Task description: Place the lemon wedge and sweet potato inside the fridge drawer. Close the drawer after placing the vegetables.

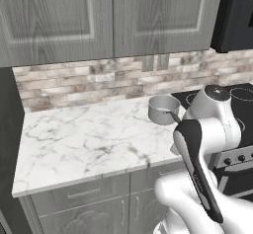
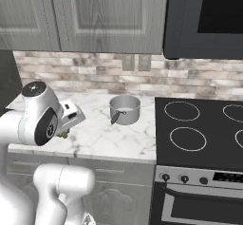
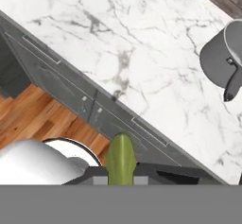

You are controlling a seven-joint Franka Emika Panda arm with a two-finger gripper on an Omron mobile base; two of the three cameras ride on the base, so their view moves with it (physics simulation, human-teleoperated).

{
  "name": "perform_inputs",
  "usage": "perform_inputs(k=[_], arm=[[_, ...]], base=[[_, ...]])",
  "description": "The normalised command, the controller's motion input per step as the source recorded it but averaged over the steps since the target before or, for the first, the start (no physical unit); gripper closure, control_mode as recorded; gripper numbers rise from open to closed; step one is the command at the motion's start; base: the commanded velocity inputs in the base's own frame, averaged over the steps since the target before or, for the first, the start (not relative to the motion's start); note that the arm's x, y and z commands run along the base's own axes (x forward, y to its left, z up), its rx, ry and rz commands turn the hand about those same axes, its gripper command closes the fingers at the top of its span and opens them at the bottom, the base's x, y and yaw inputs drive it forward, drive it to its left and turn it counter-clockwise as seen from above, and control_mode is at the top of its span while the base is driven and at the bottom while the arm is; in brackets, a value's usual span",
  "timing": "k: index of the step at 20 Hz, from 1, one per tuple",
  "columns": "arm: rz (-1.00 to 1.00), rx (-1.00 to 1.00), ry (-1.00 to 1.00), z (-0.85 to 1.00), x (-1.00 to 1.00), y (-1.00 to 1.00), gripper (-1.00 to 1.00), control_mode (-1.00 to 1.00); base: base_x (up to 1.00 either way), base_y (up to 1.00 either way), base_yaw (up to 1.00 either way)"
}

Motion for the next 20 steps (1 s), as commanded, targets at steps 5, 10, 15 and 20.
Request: perform_inputs(k=[5, 10, 15, 20], arm=[[0.0, 0.0, 0.0, -0.17, -0.59, 0.11, 1.0, -1.0], [0.0, 0.0, 0.0, -0.02, -0.14, 0.0, 1.0, 1.0], [0.0, 0.0, 0.0, 0.0, 0.0, 0.0, 1.0, 1.0], [0.0, 0.0, 0.0, 0.0, 0.0, 0.0, 1.0, 1.0]], base=[[0.0, 0.0, 0.0], [-0.56, -0.03, 0.04], [-0.64, -0.07, 0.29], [-0.61, 0.0, 0.57]])
